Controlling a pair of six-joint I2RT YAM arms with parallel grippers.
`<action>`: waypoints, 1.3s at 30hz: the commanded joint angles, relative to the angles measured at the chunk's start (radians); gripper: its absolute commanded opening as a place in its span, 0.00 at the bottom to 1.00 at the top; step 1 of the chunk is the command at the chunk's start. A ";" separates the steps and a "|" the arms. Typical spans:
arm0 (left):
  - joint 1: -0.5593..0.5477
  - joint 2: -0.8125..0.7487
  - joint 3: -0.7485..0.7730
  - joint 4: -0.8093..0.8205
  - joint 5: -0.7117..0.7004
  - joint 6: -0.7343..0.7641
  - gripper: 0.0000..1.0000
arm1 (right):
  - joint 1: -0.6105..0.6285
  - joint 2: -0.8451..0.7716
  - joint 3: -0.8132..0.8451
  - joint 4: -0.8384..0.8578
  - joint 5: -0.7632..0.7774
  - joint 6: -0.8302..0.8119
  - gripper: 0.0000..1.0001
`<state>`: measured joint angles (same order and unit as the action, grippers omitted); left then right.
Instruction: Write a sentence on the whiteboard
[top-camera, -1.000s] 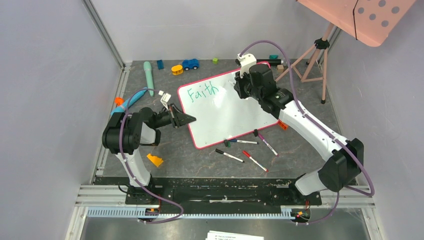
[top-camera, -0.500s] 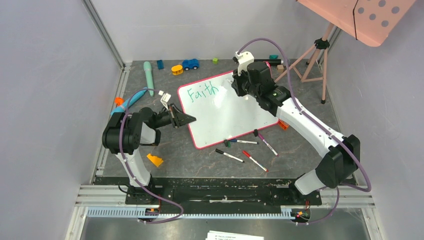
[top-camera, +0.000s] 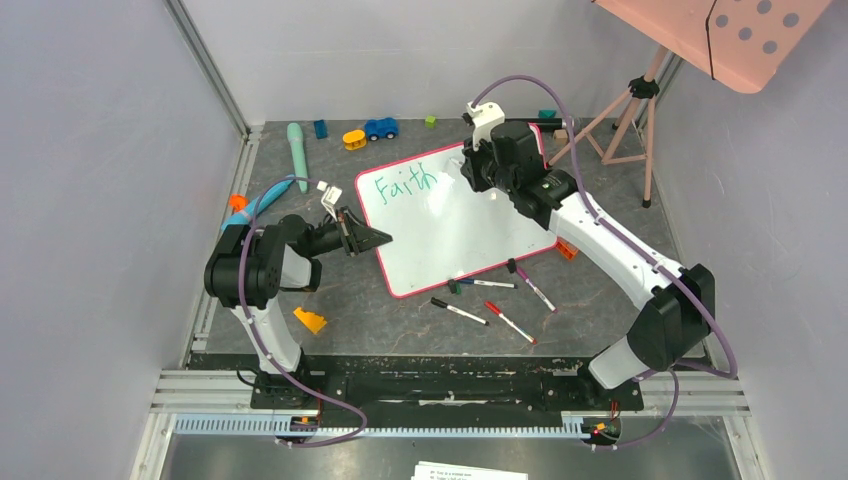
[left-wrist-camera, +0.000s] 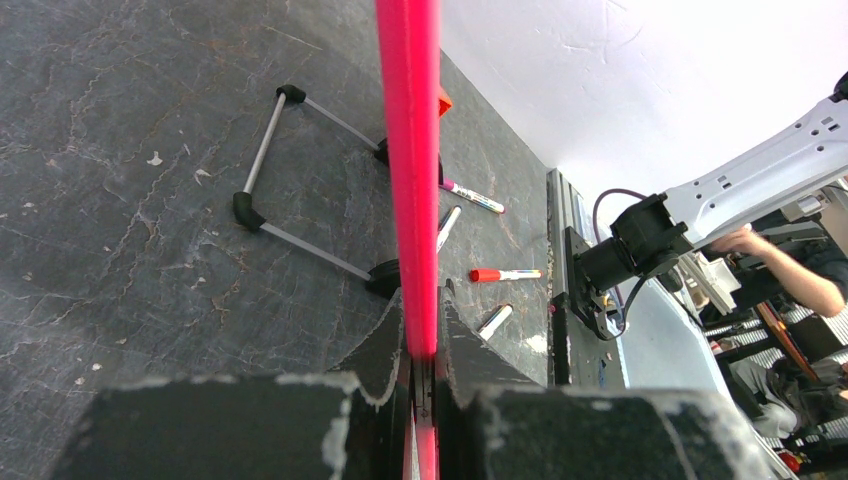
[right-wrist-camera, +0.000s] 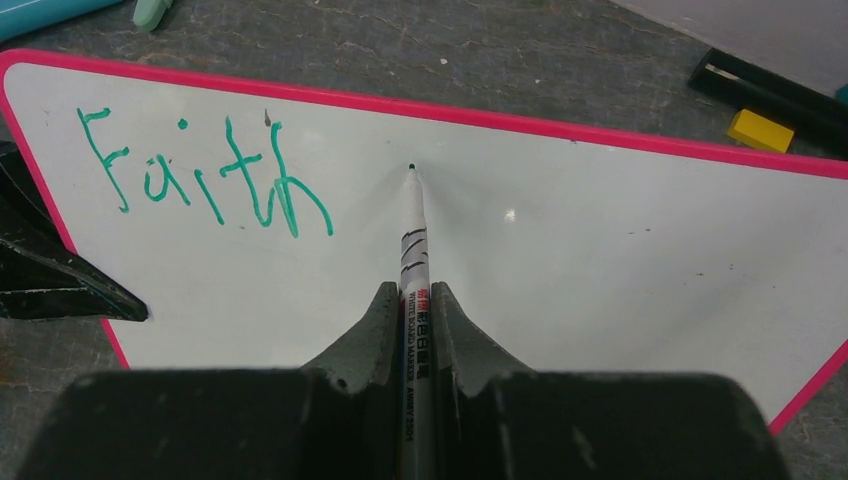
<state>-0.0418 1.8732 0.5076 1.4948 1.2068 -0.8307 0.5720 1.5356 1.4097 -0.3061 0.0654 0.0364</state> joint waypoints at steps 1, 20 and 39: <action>-0.019 0.003 -0.004 0.062 0.087 0.097 0.02 | -0.004 0.003 0.052 0.023 -0.009 -0.003 0.00; -0.019 0.006 -0.003 0.062 0.086 0.096 0.02 | -0.004 0.015 0.052 0.021 -0.016 -0.002 0.00; -0.019 0.005 -0.005 0.062 0.085 0.097 0.02 | -0.006 0.031 0.052 0.016 0.008 0.011 0.00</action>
<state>-0.0418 1.8732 0.5076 1.4948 1.2068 -0.8307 0.5716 1.5551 1.4193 -0.3080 0.0536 0.0372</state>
